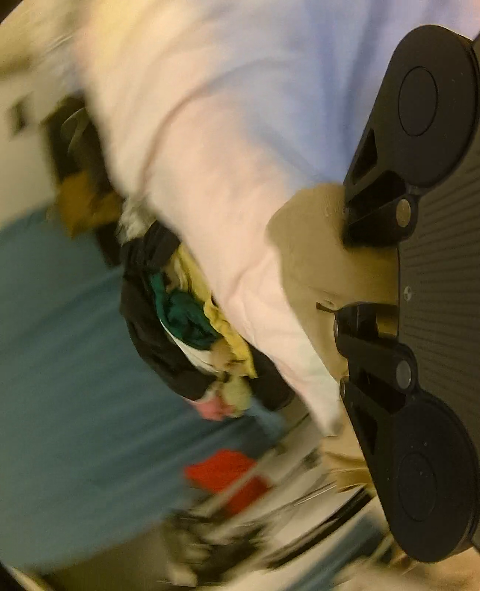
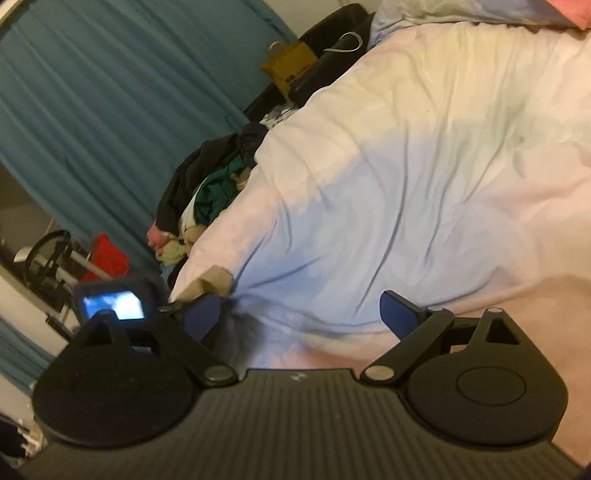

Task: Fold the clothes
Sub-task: 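Grasp the opposite shirt side with the left gripper, fold it over, release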

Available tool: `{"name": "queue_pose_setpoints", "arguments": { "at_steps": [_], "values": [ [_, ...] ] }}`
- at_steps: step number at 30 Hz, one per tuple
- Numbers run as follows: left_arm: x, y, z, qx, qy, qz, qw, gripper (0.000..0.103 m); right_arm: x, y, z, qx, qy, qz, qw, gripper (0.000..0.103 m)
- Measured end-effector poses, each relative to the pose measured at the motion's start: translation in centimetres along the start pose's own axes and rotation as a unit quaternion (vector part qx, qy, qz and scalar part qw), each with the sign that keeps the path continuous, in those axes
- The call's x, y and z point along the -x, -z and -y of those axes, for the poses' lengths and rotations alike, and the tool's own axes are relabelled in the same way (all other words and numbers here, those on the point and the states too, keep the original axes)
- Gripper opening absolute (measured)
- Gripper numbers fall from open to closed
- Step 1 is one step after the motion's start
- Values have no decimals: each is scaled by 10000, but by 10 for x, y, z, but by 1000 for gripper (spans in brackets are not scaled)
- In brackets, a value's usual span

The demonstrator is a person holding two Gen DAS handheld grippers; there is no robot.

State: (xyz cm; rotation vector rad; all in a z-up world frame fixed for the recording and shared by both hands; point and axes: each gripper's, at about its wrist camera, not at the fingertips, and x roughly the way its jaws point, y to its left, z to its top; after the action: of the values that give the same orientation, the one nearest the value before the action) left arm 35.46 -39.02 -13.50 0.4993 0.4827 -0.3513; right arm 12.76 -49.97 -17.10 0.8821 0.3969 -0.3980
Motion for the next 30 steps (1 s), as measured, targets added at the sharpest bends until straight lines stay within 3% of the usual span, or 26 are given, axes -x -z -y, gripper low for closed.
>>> {"name": "queue_pose_setpoints", "arguments": {
  "at_steps": [3,5,8,10,12,17,20,21,23,24,25,26,28,30],
  "values": [
    [18,-8,-52,1284,353,161,9910,6,4,3,-7,184,-47,29,9998,95],
    [33,-6,-96,2280,617,346,9711,6,8,4,-10,260,-59,68,9996,95],
    [58,16,-169,3585,823,626,9278,6,13,4,-14,287,-61,100,9995,95],
    [71,34,-216,4330,836,789,8940,6,17,5,-16,309,-75,114,9994,95],
    [74,53,-254,4712,662,762,8762,6,19,7,-21,387,-93,122,9991,95],
    [51,112,-330,5190,-155,168,8544,6,23,13,-34,659,-150,114,9976,95],
    [16,147,-350,5096,-452,-615,8570,9,20,17,-41,901,-172,87,9957,95],
    [8,158,-354,5128,-457,-791,8537,11,19,18,-44,1006,-180,70,9947,95],
    [11,167,-360,5152,-237,-670,8541,13,17,21,-48,1182,-201,19,9928,95],
    [12,172,-363,5155,-131,-612,8546,22,16,23,-49,1236,-234,-6,9921,95],
    [18,168,-363,5041,-95,-586,8616,37,15,24,-51,1289,-281,-42,9913,95],
    [24,165,-364,4925,-59,-560,8685,46,13,26,-52,1330,-318,-85,9906,95],
    [51,160,-353,4680,4,-510,8823,77,10,29,-56,1406,-388,-174,9891,95],
    [90,156,-333,4421,60,-461,8958,82,7,33,-59,1506,-501,-304,9868,95]
  ]
}}
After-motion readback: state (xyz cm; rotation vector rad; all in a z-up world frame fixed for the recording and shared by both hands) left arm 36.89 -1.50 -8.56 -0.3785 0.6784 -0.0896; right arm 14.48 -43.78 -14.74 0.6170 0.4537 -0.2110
